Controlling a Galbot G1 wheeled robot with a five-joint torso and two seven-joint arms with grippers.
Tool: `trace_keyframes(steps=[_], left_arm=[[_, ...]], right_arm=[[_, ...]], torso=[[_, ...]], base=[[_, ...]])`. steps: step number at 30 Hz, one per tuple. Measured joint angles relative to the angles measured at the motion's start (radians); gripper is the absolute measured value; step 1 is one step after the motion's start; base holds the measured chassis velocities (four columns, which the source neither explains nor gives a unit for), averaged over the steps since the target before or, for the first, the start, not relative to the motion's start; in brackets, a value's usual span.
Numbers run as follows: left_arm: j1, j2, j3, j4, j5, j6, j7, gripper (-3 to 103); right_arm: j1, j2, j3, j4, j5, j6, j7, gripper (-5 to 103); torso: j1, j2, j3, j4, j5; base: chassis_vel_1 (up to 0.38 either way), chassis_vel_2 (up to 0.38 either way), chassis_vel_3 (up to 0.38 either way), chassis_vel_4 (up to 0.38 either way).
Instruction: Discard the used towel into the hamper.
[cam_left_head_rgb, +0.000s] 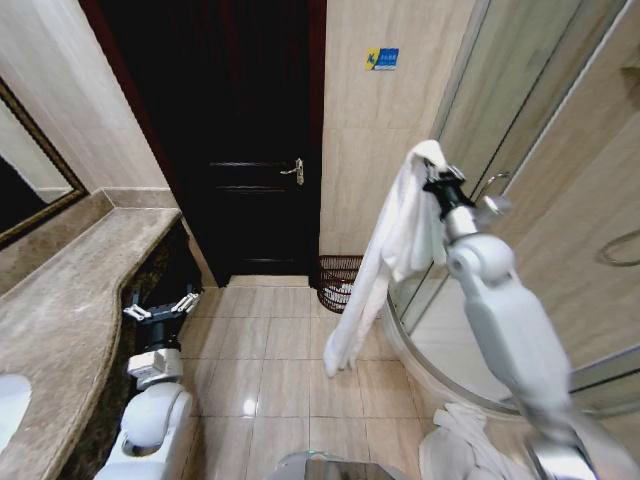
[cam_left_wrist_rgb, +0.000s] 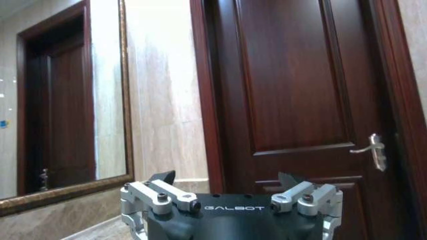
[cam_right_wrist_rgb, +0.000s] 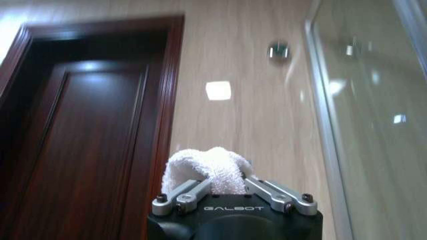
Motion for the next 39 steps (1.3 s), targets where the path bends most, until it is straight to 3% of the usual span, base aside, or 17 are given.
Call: trace_keyframes(steps=[11, 19, 28, 39], left_arm=[[-0.018, -0.008, 0.003, -0.010, -0.004, -0.005, 0.000, 100], [-0.041, -0.006, 0.014, -0.010, -0.004, -0.006, 0.001, 100], [-0.073, -0.004, 0.022, -0.003, -0.006, -0.007, 0.002, 100], [-0.097, -0.006, 0.024, 0.004, -0.003, -0.018, 0.015, 100]], right_arm=[[0.355, 0.027, -0.136, -0.197, 0.042, -0.028, 0.014, 4], [0.566, 0.002, -0.222, -0.293, 0.100, -0.062, 0.020, 4], [0.750, 0.027, -0.319, -0.461, 0.138, -0.062, 0.007, 4], [0.815, 0.058, -0.351, -0.538, 0.136, -0.055, 0.002, 4]], torso=[[0.000, 0.000, 0.000, -0.0004, 0.0007], [0.000, 0.000, 0.000, -0.0005, 0.0009], [0.000, 0.000, 0.000, -0.0003, 0.0007], [0.000, 0.000, 0.000, -0.0002, 0.0009]], base=[[0.000, 0.000, 0.000, 0.000], [0.000, 0.000, 0.000, 0.000], [0.000, 0.000, 0.000, 0.000], [0.000, 0.000, 0.000, 0.000]])
